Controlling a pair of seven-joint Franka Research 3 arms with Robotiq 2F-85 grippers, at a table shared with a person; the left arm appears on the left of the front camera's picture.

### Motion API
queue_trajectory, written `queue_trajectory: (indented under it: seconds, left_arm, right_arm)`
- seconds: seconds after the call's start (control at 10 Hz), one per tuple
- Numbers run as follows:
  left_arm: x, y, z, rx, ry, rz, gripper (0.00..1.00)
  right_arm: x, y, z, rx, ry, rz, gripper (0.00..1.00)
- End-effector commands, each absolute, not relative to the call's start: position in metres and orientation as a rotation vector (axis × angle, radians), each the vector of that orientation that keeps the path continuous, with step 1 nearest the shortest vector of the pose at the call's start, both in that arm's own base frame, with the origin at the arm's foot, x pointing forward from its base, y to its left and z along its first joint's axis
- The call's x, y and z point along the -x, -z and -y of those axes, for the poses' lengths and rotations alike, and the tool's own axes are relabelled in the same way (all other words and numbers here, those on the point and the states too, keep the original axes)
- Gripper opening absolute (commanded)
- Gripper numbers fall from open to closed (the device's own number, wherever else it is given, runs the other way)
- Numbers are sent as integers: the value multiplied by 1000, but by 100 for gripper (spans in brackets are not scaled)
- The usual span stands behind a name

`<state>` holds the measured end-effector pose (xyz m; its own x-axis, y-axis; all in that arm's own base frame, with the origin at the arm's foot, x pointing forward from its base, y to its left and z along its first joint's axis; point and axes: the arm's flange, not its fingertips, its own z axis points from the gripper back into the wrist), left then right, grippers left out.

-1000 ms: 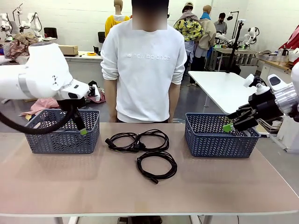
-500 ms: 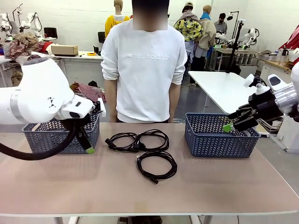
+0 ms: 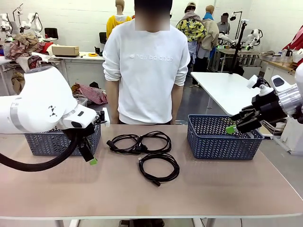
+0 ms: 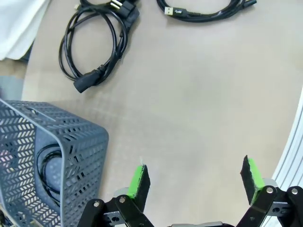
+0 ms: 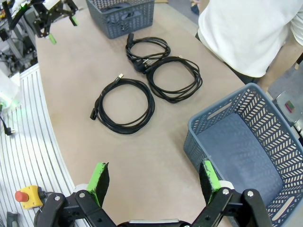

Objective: Organize the cables according to human instructions.
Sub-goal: Pick up a bundle of cables and place it in the basket indicated by the human.

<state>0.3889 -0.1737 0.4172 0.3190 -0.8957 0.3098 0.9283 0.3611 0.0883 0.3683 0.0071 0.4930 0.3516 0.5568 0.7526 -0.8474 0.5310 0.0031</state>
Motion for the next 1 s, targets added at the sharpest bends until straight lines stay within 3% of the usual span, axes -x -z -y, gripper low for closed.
queue_trajectory:
  seconds: [0.0,0.9]
  left_arm:
    - [-389,-419,174,114,1199,343,100]
    - [-389,-419,174,114,1199,343,100]
  right_arm:
    - [-371,-493,-7,-447,-964,802,100]
    - [-371,-493,-7,-447,-964,802,100]
